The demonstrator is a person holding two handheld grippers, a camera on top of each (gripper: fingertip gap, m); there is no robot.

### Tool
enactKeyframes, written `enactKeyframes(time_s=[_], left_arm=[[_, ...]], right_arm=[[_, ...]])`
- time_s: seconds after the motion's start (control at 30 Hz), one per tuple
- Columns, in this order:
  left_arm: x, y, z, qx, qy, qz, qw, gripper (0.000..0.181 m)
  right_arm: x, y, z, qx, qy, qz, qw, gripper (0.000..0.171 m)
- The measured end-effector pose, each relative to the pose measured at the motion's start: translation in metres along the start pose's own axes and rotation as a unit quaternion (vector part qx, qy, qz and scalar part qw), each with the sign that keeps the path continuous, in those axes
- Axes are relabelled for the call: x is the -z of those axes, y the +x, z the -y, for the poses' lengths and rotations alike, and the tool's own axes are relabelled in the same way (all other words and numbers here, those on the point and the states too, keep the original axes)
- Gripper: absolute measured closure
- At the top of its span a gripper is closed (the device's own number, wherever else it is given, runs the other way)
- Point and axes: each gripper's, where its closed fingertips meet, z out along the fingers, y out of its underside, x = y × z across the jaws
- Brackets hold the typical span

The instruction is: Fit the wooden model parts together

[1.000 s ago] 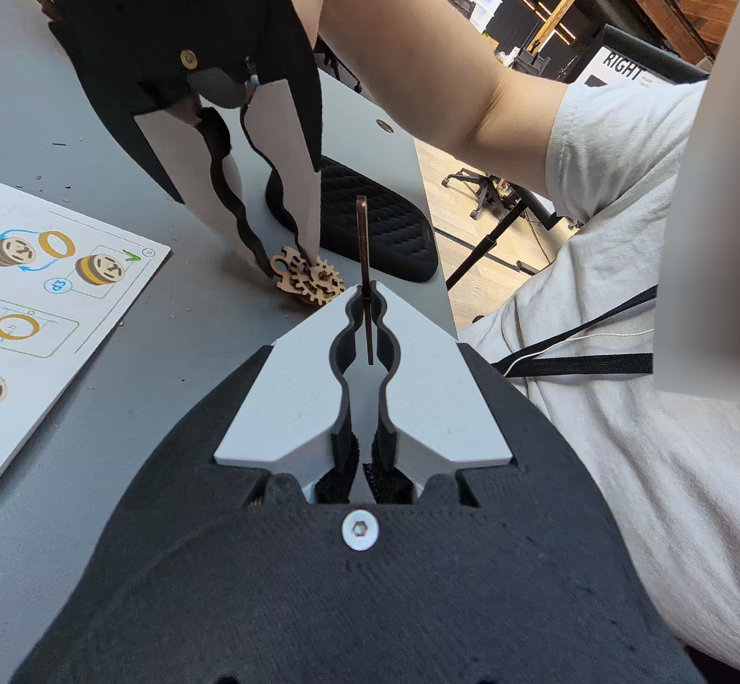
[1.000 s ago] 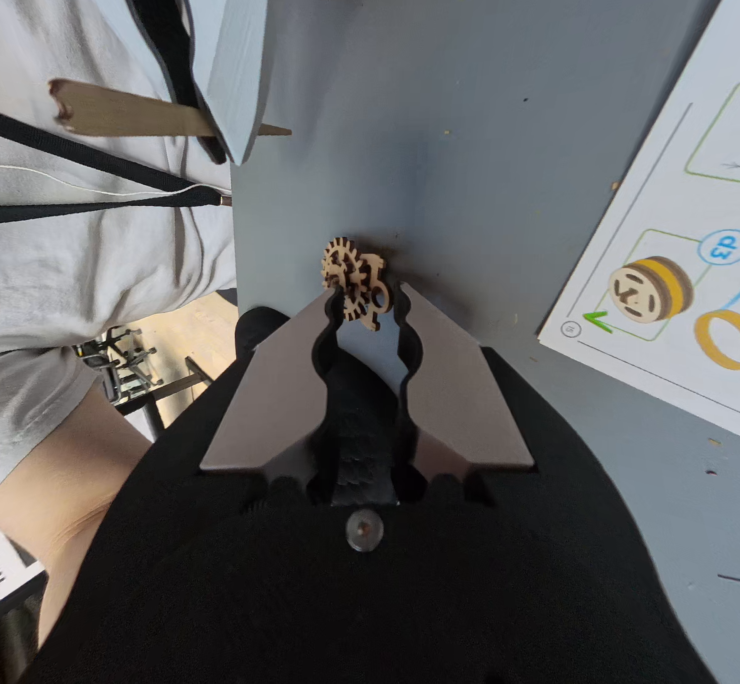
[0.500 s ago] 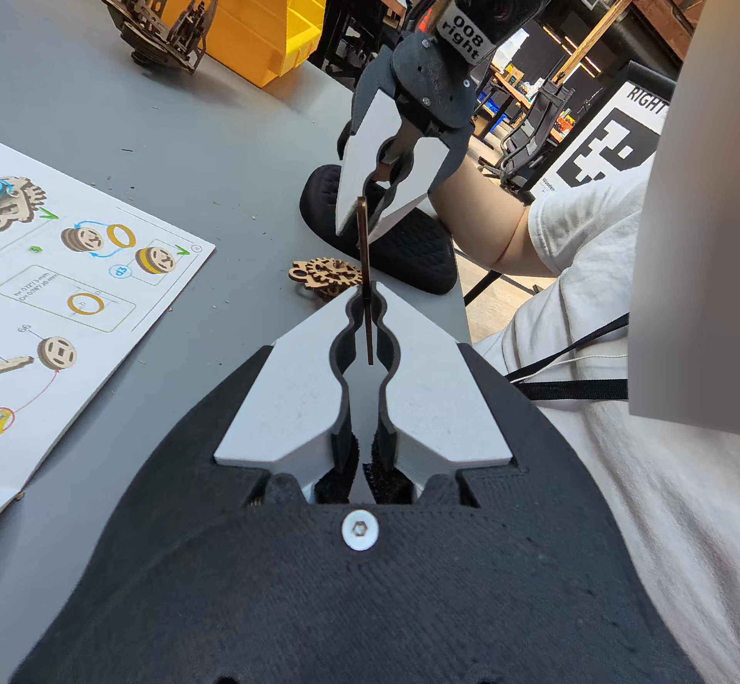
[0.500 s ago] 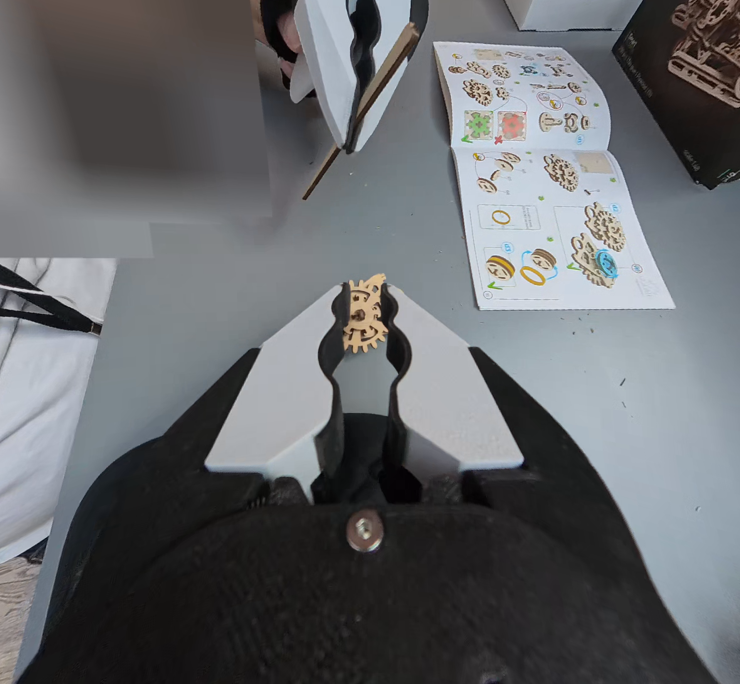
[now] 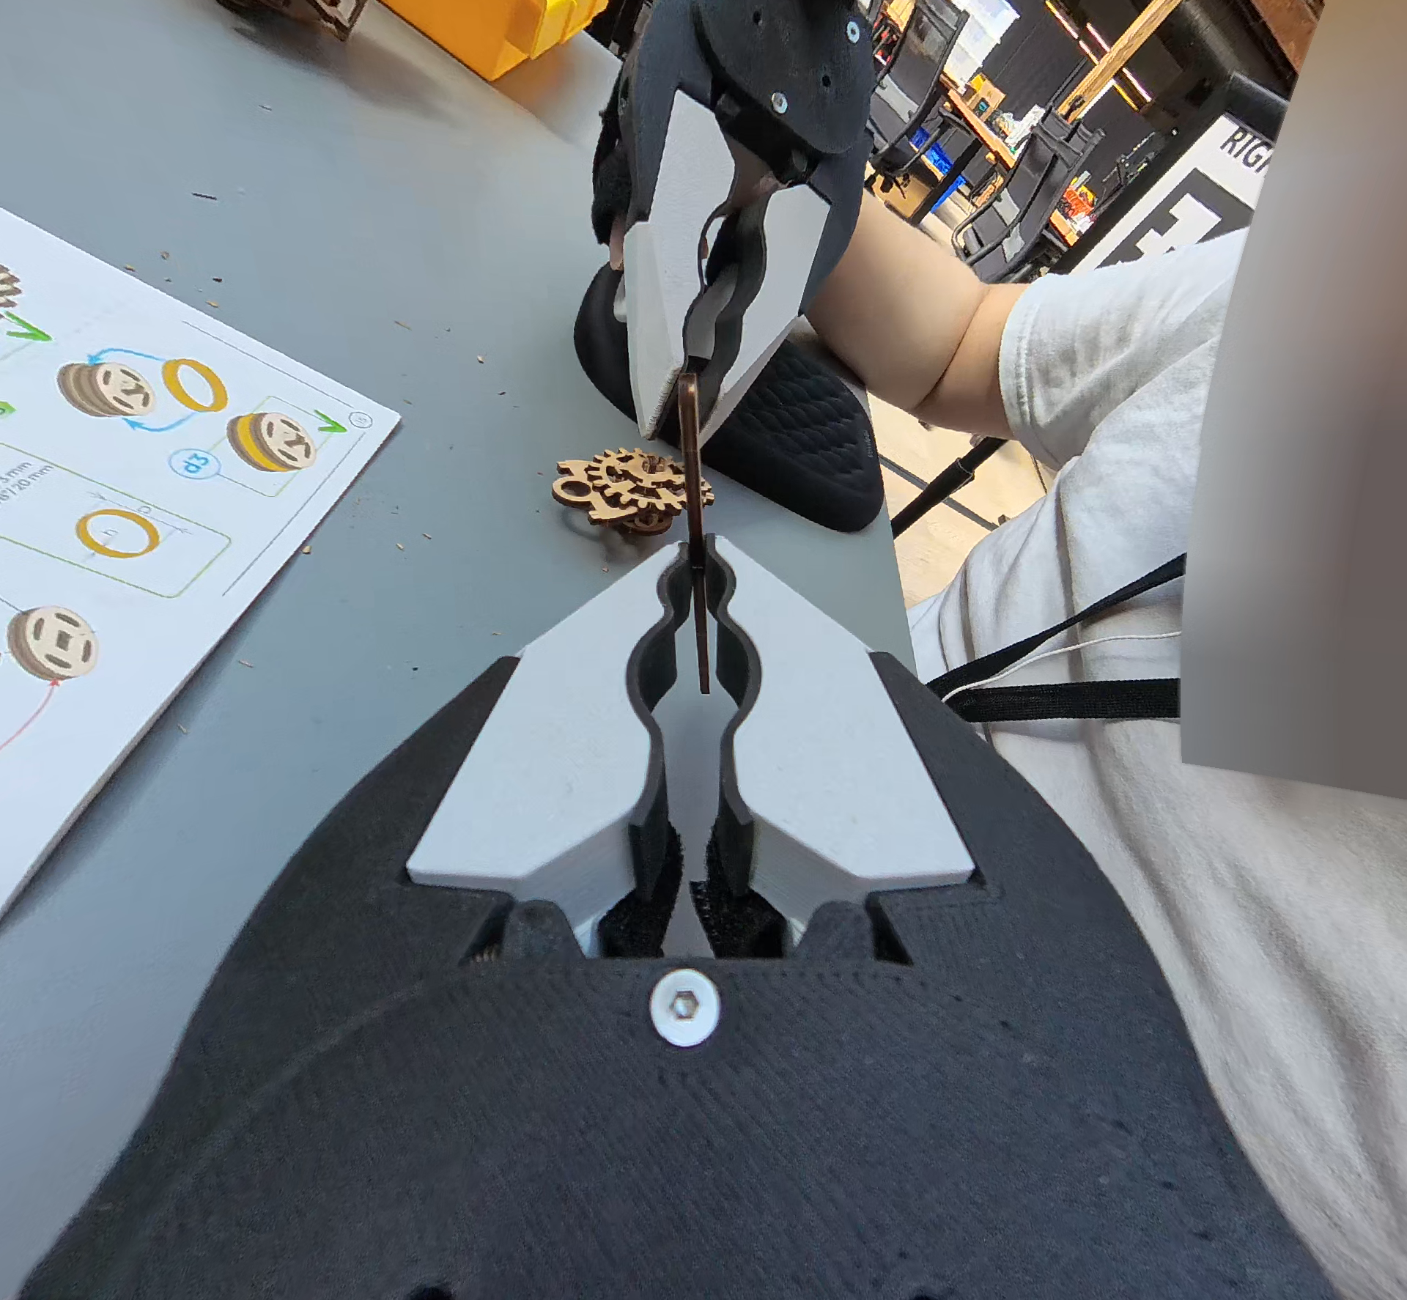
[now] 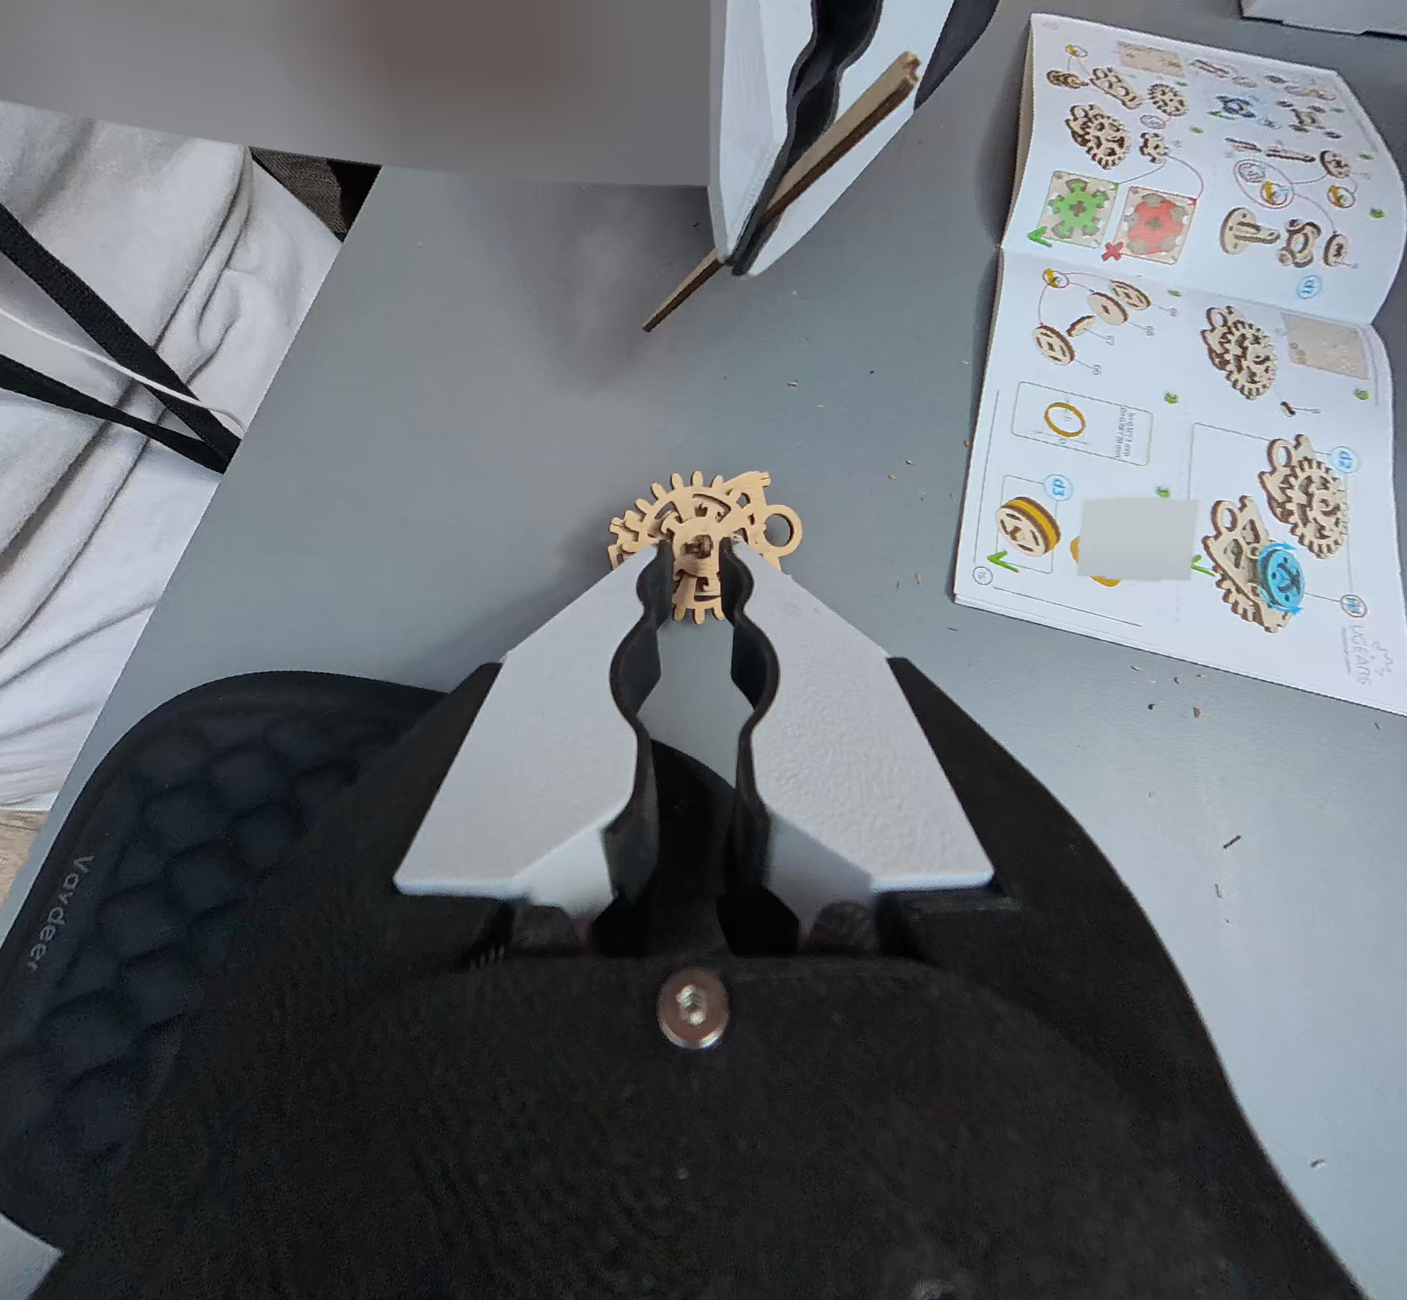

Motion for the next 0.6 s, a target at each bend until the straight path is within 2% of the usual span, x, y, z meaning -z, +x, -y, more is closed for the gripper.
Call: enactKeyframes(time_s=[0.27, 0.6], left_arm=[[-0.015, -0.001, -0.012, 0.018, -0.028, -0.019, 0.999, 0.181], [-0.025, 0.005, -0.017, 0.029, -0.044, -0.036, 0.998, 0.181]], right_arm=[[-0.009, -0.001, -0.002, -0.009, -0.008, 0.037, 0.999, 0.166], [-0.009, -0.002, -0.002, -0.015, -0.018, 0.030, 0.999, 0.166]])
